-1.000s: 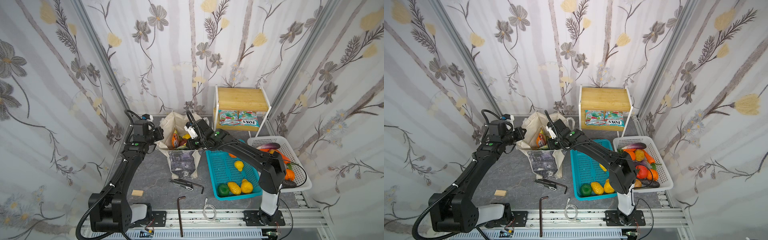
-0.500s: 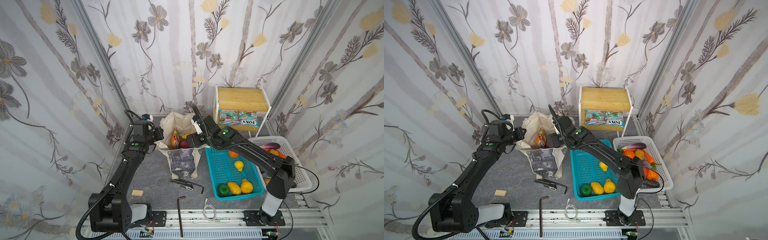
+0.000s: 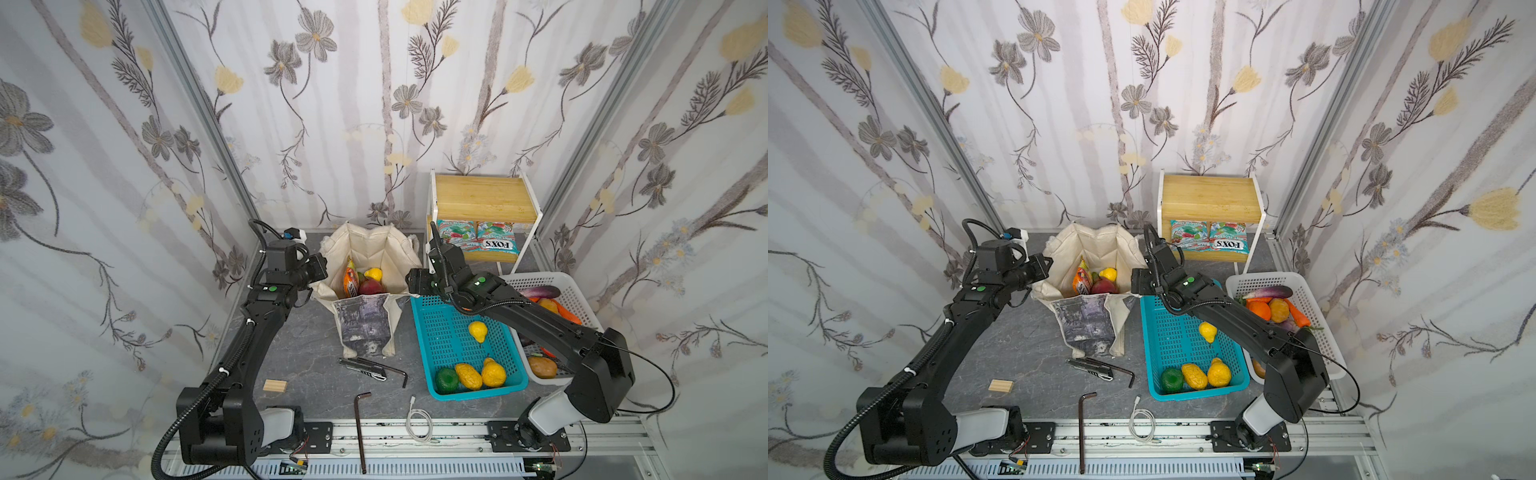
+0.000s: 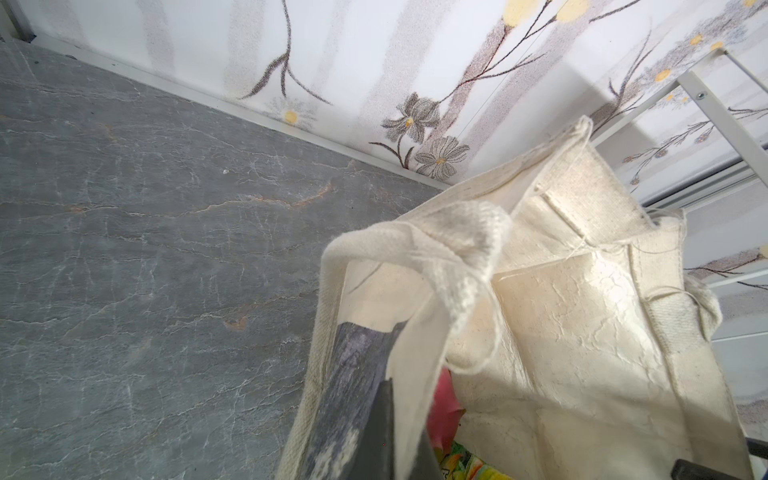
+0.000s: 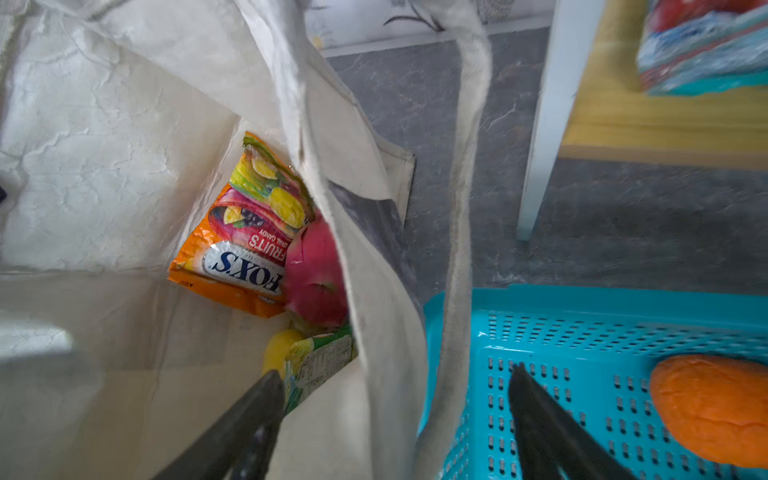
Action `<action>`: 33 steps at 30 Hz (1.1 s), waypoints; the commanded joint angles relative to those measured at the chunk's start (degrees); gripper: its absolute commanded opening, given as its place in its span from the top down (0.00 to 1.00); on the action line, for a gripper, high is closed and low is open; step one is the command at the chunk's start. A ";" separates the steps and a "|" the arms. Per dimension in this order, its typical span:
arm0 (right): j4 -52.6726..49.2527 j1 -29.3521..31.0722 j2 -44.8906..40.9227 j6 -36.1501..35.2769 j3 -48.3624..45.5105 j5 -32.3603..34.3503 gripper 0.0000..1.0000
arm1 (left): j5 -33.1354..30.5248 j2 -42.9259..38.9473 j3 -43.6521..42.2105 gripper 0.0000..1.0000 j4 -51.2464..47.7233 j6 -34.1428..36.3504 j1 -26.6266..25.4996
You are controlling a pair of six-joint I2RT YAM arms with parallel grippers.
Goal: Place the food into the grocery bag and tie it
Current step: 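Release the green candy bag into the tote bag with the right gripper, then lift the right gripper out of the tote bag and back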
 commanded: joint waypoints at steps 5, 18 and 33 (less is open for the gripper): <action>10.85 0.46 2.49 2.24 5.23 -7.43 1.00 | 3.75 1.46 3.61 1.00 2.56 -3.46 -0.01; 9.36 2.56 14.75 3.48 32.61 -12.40 1.00 | 12.38 5.63 17.53 1.00 4.92 -15.36 -1.01; 8.11 -5.99 8.42 0.84 16.05 -6.39 1.00 | 11.82 5.89 6.12 1.00 15.34 -17.12 3.44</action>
